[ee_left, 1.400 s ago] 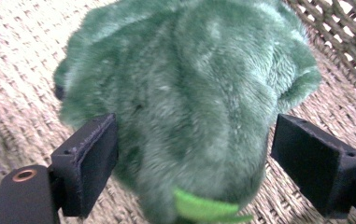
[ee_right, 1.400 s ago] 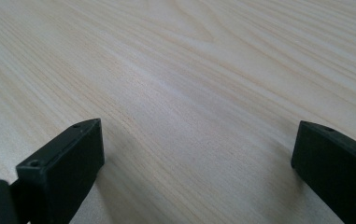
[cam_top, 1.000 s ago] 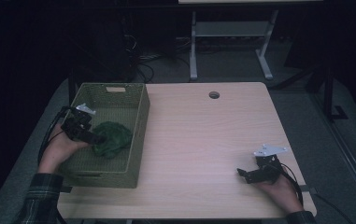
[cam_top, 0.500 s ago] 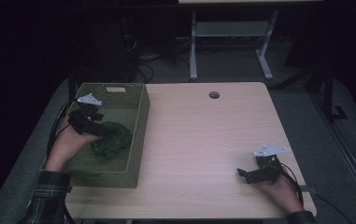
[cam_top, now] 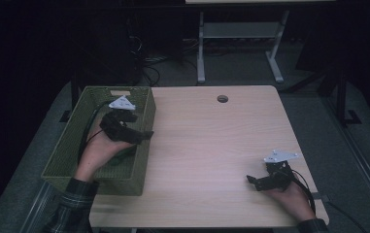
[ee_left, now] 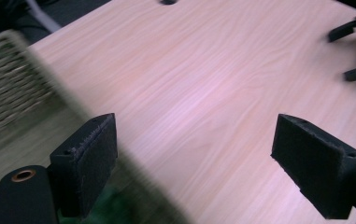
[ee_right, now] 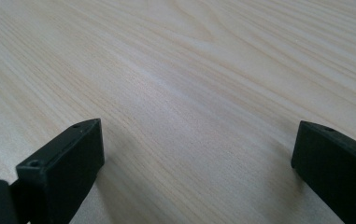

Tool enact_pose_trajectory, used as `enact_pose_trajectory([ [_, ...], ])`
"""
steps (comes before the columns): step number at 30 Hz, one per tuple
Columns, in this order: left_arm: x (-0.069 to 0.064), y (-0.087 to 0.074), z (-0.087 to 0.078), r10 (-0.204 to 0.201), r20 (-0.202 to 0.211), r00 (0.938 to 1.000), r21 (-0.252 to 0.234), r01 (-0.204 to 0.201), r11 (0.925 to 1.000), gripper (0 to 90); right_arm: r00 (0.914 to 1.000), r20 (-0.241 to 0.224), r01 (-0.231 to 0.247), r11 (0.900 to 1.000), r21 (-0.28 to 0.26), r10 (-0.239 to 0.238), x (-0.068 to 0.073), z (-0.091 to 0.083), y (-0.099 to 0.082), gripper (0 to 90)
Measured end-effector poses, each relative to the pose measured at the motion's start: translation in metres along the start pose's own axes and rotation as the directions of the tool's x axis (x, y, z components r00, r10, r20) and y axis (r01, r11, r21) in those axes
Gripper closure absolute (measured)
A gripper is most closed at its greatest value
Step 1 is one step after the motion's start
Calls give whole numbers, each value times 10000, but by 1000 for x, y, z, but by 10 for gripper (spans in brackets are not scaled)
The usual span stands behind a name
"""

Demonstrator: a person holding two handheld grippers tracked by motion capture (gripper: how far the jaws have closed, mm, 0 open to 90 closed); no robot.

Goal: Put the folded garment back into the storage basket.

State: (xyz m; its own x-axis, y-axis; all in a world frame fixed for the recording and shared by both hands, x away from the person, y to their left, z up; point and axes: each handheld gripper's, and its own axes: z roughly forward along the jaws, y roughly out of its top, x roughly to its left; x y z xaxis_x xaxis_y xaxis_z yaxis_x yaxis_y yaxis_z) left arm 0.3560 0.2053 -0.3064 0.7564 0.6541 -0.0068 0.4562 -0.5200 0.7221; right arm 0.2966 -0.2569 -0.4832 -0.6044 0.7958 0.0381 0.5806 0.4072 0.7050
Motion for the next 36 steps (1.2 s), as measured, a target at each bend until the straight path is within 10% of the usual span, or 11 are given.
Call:
enact_pose_trajectory([
  [22, -81, -12, 81, 573, 610, 9965, -672, -531, 9963, 138, 10000, 1, -2, 10000, -1, 2, 0, 0, 0, 20],
  [36, -88, -64, 135, 520, 413, 9978, 63, -523, 9986, 137, 10000, 5, 11, 10000, 6, -11, 0, 0, 0, 20],
])
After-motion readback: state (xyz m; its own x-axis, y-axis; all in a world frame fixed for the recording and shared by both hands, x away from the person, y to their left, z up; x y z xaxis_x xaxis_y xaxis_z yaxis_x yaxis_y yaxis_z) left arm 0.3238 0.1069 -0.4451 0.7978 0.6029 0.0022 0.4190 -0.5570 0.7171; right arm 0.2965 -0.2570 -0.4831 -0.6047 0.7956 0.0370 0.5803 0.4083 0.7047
